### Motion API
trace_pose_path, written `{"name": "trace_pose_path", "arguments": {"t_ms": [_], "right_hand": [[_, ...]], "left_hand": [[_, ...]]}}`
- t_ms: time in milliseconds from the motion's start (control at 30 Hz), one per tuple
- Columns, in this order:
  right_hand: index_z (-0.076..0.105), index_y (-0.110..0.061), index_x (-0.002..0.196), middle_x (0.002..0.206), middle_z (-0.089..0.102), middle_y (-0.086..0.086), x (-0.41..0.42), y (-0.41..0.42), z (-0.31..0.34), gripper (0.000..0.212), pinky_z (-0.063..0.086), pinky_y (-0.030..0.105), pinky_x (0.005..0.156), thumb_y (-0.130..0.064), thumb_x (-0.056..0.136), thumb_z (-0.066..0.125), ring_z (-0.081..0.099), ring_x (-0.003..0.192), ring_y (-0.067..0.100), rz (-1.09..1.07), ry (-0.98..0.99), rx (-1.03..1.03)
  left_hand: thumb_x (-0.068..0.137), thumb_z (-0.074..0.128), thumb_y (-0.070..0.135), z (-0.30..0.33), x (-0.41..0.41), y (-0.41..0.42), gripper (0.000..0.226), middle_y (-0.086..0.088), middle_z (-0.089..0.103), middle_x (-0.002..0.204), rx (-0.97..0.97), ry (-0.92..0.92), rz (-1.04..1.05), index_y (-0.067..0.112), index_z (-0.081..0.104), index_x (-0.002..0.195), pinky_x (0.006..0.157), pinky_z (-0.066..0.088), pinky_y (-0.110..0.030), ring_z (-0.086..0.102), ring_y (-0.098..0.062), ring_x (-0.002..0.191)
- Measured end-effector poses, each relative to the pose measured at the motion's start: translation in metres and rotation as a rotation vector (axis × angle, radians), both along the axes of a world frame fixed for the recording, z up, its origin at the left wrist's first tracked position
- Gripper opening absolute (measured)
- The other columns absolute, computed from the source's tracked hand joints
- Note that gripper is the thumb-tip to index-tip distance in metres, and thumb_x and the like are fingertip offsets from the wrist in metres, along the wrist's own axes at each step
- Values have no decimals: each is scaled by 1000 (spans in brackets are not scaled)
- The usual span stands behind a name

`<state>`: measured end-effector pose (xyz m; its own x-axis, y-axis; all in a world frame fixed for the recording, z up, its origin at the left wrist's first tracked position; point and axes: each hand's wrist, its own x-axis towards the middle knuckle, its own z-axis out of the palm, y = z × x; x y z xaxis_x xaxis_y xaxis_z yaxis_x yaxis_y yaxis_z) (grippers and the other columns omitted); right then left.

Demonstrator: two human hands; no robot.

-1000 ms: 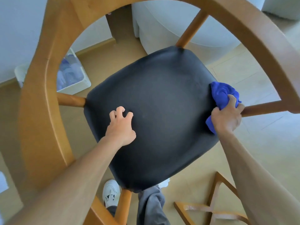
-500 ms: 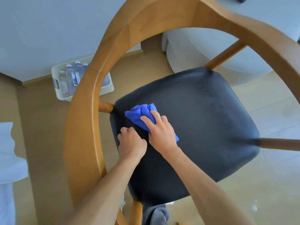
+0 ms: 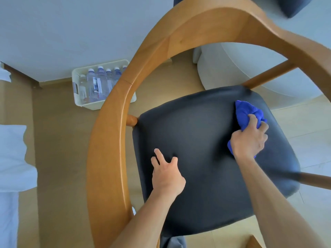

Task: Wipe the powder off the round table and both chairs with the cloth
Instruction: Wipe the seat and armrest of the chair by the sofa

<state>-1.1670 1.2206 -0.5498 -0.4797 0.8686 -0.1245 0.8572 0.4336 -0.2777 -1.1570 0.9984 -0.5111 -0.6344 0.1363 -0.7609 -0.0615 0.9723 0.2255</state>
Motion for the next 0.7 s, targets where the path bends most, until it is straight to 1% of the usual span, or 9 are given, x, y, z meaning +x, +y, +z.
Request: {"name": "trace_pose_path", "arguments": {"t_ms": [67,167,267,367,500,567,600,633,700], "right_hand": [[41,-20,136,140,34,14,-10,-25,-3,59,33,39,74,3,82,47,44,100,40,75,-7,23],[44,-20,134,140,35,12,-21,-58,-4,58,35,37,69,2,81,49,42,94,34,204,-4,49],[55,-18,123,129,48,13,-27,-99,-6,56,42,35,60,5,72,57,37,78,27,414,82,14],[63,-19,108,109,58,11,-22,-135,-2,58,42,31,49,5,55,66,41,65,26,743,119,-17],[62,-23,113,116,59,10,-10,-133,1,58,49,35,56,-4,59,74,50,71,27,1256,122,-90],[58,-26,116,119,57,9,-11,-107,-1,61,50,38,59,-5,61,74,50,72,28,1418,99,-51],[56,-27,116,119,58,8,-13,-91,-3,60,51,39,58,-3,63,72,50,71,29,1422,92,-19],[55,-27,115,117,58,9,-15,-74,-5,60,50,40,56,0,64,70,49,70,31,1363,103,6],[56,-25,118,116,58,12,-19,-44,-6,62,51,42,55,5,65,68,49,71,33,1117,121,37]], "left_hand": [[85,47,7,0,1,-1,59,-10,-21,155,10,-5,-1,26,35,140,91,50,-35,-3,-34,141],[86,49,8,0,3,1,59,-10,-23,154,14,-3,2,26,34,140,91,49,-34,-5,-35,142],[88,49,10,-1,5,0,62,-12,-26,154,13,-7,-33,26,28,144,94,47,-32,-9,-36,143],[90,48,13,0,7,-5,67,-13,-30,153,5,-29,-87,25,18,149,104,40,-34,-16,-35,144],[90,48,14,0,18,-9,75,-14,-30,153,-44,-41,-146,24,8,152,115,26,-44,-21,-34,143],[89,49,14,1,24,-9,81,-12,-30,153,-72,-55,-147,28,0,152,114,25,-49,-20,-35,143],[89,49,15,1,26,-8,82,-12,-31,153,-85,-66,-144,28,-3,151,114,25,-49,-20,-36,143],[90,49,16,3,28,-6,82,-12,-31,153,-96,-75,-139,28,-3,151,113,26,-50,-18,-37,143],[91,50,17,5,29,-3,81,-13,-30,153,-113,-81,-138,26,-3,152,112,26,-50,-16,-38,144]]}}
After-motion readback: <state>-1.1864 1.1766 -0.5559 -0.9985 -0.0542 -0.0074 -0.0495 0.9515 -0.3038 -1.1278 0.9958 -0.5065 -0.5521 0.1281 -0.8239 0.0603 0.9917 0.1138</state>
